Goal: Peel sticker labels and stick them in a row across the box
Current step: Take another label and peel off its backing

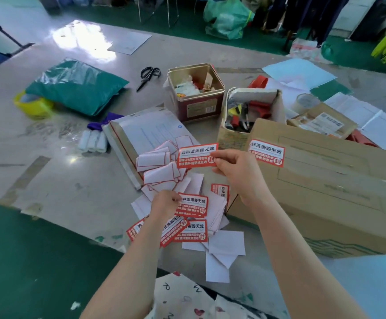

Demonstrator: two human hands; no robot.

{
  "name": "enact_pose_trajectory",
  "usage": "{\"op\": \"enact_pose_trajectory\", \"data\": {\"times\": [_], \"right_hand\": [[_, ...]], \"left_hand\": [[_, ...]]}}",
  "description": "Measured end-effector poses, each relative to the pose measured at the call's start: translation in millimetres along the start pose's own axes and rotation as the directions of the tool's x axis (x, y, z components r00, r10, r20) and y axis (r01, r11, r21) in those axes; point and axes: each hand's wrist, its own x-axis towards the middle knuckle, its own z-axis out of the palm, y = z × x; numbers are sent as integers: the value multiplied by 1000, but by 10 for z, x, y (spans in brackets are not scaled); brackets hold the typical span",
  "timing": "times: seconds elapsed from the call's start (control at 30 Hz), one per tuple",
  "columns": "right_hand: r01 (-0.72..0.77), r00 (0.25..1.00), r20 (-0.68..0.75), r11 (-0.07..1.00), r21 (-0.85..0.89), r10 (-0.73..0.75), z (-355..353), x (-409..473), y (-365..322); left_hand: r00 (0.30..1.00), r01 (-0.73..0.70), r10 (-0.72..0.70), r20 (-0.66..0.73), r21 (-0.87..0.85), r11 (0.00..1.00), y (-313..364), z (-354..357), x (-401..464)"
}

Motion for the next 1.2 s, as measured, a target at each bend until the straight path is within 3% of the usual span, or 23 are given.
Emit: {"op": "enact_pose_trajectory", "data": {"times": [0.43, 0.57, 0.67, 0.87, 0.97, 1.2], "right_hand": [[11, 994, -112, 1000, 27, -8, -131, -8, -116], [25, 987, -161, 995, 98, -9, -263, -28, -113], [22, 976, -218, 987, 162, 14, -396, -34, -105], [15, 946, -315, 963, 268, 73, -781, -41, -32], [34, 921, -381, 960, 279, 79, -983, -83, 35], [72, 875, -481, 967, 244, 56, -1299, -177, 147]], "left_hand": [[999, -9, 2, 36, 178, 984, 160, -32, 92], [999, -34, 33, 41, 4, 999, 520, -219, 92], [993, -113, 120, 18, -228, 967, 926, -420, 10], [977, -108, 208, 51, -720, 685, 1585, -637, -235], [959, -127, 277, 66, -771, 624, 1903, -650, -392], [879, -300, 465, 103, -639, 709, 2153, -560, -460]]}}
